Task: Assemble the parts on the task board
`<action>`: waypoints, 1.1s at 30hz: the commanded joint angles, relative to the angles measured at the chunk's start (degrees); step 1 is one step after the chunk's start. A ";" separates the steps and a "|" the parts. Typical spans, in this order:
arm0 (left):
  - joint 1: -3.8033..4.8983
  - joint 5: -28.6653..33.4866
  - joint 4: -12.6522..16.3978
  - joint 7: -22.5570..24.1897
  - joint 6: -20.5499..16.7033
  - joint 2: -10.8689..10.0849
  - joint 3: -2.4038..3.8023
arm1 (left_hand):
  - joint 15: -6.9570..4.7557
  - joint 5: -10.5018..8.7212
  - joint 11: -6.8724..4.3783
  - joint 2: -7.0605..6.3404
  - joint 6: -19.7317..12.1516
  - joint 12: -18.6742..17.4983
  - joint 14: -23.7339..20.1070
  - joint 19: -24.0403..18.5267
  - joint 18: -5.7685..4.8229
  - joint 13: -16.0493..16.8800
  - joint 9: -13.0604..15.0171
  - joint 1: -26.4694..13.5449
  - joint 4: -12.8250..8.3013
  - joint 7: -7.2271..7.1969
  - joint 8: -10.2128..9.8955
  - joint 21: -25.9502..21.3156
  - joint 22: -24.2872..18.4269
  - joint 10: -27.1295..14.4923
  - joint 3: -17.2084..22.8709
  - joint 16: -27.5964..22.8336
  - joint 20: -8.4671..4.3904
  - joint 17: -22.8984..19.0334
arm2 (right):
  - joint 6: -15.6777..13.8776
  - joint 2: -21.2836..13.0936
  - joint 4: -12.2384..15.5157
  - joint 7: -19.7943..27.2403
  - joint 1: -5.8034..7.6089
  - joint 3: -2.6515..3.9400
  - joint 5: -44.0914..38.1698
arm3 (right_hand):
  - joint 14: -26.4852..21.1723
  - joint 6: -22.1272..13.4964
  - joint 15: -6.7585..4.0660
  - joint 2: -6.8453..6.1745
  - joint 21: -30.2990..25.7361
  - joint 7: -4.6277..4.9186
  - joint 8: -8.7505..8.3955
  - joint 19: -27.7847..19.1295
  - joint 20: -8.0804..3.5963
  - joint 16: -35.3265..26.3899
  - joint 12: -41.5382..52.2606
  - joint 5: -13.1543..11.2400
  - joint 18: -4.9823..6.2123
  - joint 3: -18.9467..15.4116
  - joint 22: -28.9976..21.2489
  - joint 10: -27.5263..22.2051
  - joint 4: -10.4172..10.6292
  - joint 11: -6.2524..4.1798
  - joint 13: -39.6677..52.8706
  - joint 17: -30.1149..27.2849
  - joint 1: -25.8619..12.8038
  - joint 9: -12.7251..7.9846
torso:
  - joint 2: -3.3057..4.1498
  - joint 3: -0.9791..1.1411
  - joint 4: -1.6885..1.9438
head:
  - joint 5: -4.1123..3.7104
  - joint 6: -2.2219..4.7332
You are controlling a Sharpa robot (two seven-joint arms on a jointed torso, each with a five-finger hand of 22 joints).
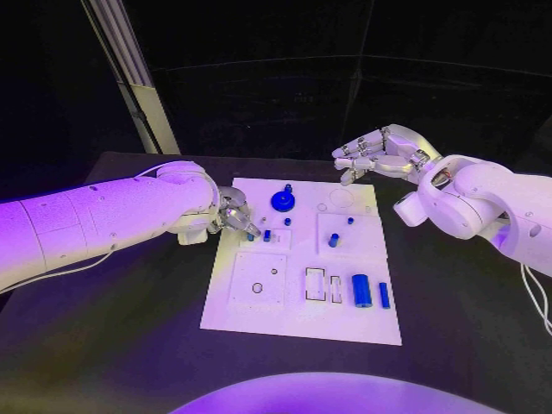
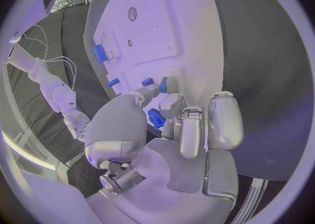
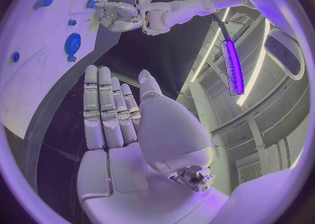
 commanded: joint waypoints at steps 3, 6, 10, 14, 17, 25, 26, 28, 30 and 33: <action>0.04 -0.28 -0.16 -0.47 0.12 0.15 0.01 | -0.53 -0.11 0.05 -0.16 0.78 0.39 6.05 0.46 -1.10 0.27 -0.18 -0.97 1.01 -0.01 -0.32 0.29 0.12 0.36 -2.72 0.18 0.07 15.10 | 0.51 0.09 0.00 0.70 0.10 0.03 0.23 | -0.50 -0.46 0.08 0.31 -0.23 -0.06 0.16 0.28 0.13 -0.17 0.32 0.37 0.21 -0.08 -0.10 -0.44 -0.32 -0.15 0.02 -0.09 0.06 0.08 | 0.02 0.05 -0.08 | -0.02 0.02; 0.04 -0.28 -0.20 -0.49 0.31 0.21 0.01 | -0.53 -0.13 0.06 -0.21 0.85 0.37 6.05 0.46 -1.09 0.30 -0.22 -1.00 1.30 0.00 -0.38 0.27 0.13 0.35 -3.61 0.18 0.06 15.10 | 0.53 0.10 -0.01 0.71 0.10 0.03 0.23 | -0.51 -0.46 0.09 0.31 -0.23 -0.06 0.15 0.27 0.13 -0.18 0.32 0.37 0.21 -0.08 -0.10 -0.45 -0.32 -0.15 0.02 -0.09 0.05 0.08 | 0.06 0.05 -0.07 | -0.01 0.03; 0.04 -0.28 -0.28 -0.51 0.50 0.29 0.01 | -0.52 -0.13 0.07 -0.23 0.88 0.35 6.05 0.45 -1.09 0.32 -0.25 -1.00 1.50 0.01 -0.44 0.25 0.12 0.34 -4.23 0.18 0.06 15.10 | 0.52 0.11 -0.02 0.70 0.10 0.03 0.23 | -0.52 -0.47 0.09 0.30 -0.24 -0.05 0.15 0.27 0.13 -0.18 0.32 0.37 0.20 -0.09 -0.11 -0.45 -0.32 -0.15 0.02 -0.09 0.04 0.08 | 0.04 0.04 -0.09 | 0.00 0.03; 0.04 -0.28 -0.39 -0.52 0.46 0.33 0.01 | -0.53 -0.14 0.08 -0.38 0.95 0.28 6.05 0.45 -1.09 0.33 -0.31 -0.96 1.92 0.03 -0.55 0.22 0.14 0.29 -5.70 0.18 0.07 15.10 | 0.50 0.13 -0.04 0.69 0.10 0.03 0.23 | -0.59 -0.51 0.12 0.29 -0.28 -0.04 0.14 0.25 0.14 -0.21 0.32 0.37 0.19 -0.10 -0.13 -0.50 -0.31 -0.13 0.01 -0.11 0.01 0.08 | 0.05 0.04 -0.12 | 0.07 0.07; 0.04 -0.28 -0.43 -0.51 0.24 0.34 0.01 | -0.50 -0.24 0.11 -0.57 1.09 0.28 6.05 0.44 -1.09 0.44 -0.37 -1.36 2.78 0.06 -0.64 0.19 0.14 0.31 -7.75 0.18 0.08 15.10 | 0.50 0.16 -0.07 0.69 0.10 0.03 0.23 | -0.63 -0.54 0.14 0.28 -0.32 -0.02 0.13 0.23 0.15 -0.23 0.32 0.37 0.19 -0.12 -0.15 -0.54 -0.31 -0.11 0.01 -0.13 -0.02 0.07 | 0.07 0.05 -0.15 | 0.11 0.11; 0.04 -0.28 -0.40 -0.48 -0.40 0.25 0.01 | -0.58 -0.23 0.02 -0.01 1.29 0.27 6.05 0.53 -1.11 0.71 -0.48 -0.86 4.84 -0.06 -0.86 0.23 0.39 0.38 -13.08 0.18 0.01 15.10 | 0.60 0.22 -0.13 0.70 0.09 0.03 0.23 | -0.70 -0.59 0.16 0.26 -0.36 0.00 0.11 0.21 0.17 -0.25 0.32 0.37 0.18 -0.13 -0.17 -0.59 -0.31 -0.09 0.00 -0.15 -0.05 0.07 | 0.05 0.03 -0.11 | 0.16 0.08; 0.03 -0.22 -0.35 -0.68 -0.63 0.23 0.02 | -0.58 -0.23 0.02 0.04 1.29 0.25 6.05 0.53 -1.11 0.70 -0.49 -0.72 5.00 -0.07 -0.88 0.22 0.39 0.38 -13.55 0.18 0.00 15.10 | 0.62 0.22 -0.14 0.71 0.09 0.03 0.23 | -0.70 -0.59 0.16 0.26 -0.36 0.00 0.11 0.21 0.17 -0.25 0.32 0.37 0.18 -0.13 -0.17 -0.59 -0.31 -0.09 0.00 -0.15 -0.05 0.07 | 0.03 0.02 -0.09 | 0.11 0.05; 0.02 -0.08 -0.22 -1.07 -1.17 0.13 0.02 | -0.59 -0.22 0.01 0.16 1.29 0.20 6.05 0.54 -1.11 0.68 -0.50 -0.51 5.43 -0.07 -0.90 0.21 0.41 0.36 -14.54 0.18 -0.01 15.10 | 0.67 0.23 -0.15 0.71 0.09 0.03 0.23 | -0.70 -0.59 0.16 0.26 -0.36 0.00 0.11 0.21 0.17 -0.25 0.32 0.37 0.18 -0.13 -0.17 -0.59 -0.31 -0.09 0.00 -0.15 -0.05 0.07 | 0.04 -0.01 -0.07 | 0.05 -0.01; 0.02 -0.01 -0.09 -1.25 -1.57 0.01 0.03 | -0.59 -0.20 0.00 0.31 1.30 0.11 6.05 0.57 -1.12 0.62 -0.50 -0.36 6.01 -0.08 -0.91 0.24 0.49 0.33 -15.66 0.18 -0.02 15.10 | 0.72 0.24 -0.16 0.71 0.09 0.03 0.23 | -0.72 -0.61 0.17 0.25 -0.38 0.01 0.10 0.20 0.17 -0.26 0.32 0.38 0.17 -0.14 -0.18 -0.62 -0.31 -0.08 0.00 -0.16 -0.06 0.07 | 0.05 -0.03 -0.05 | 0.04 -0.04; 0.01 0.19 0.26 -1.20 -2.53 -0.34 0.04 | -0.60 -0.17 0.01 0.59 1.29 -0.05 6.05 0.51 -1.09 0.47 -0.51 -0.13 6.77 -0.09 -0.93 0.13 0.38 0.25 -16.92 0.18 -0.02 15.10 | 0.79 0.26 -0.18 0.72 0.09 0.03 0.23 | -0.72 -0.61 0.17 0.25 -0.38 0.01 0.10 0.20 0.17 -0.26 0.32 0.38 0.17 -0.14 -0.18 -0.62 -0.31 -0.08 0.00 -0.16 -0.06 0.07 | -0.01 -0.01 0.02 | -0.05 -0.07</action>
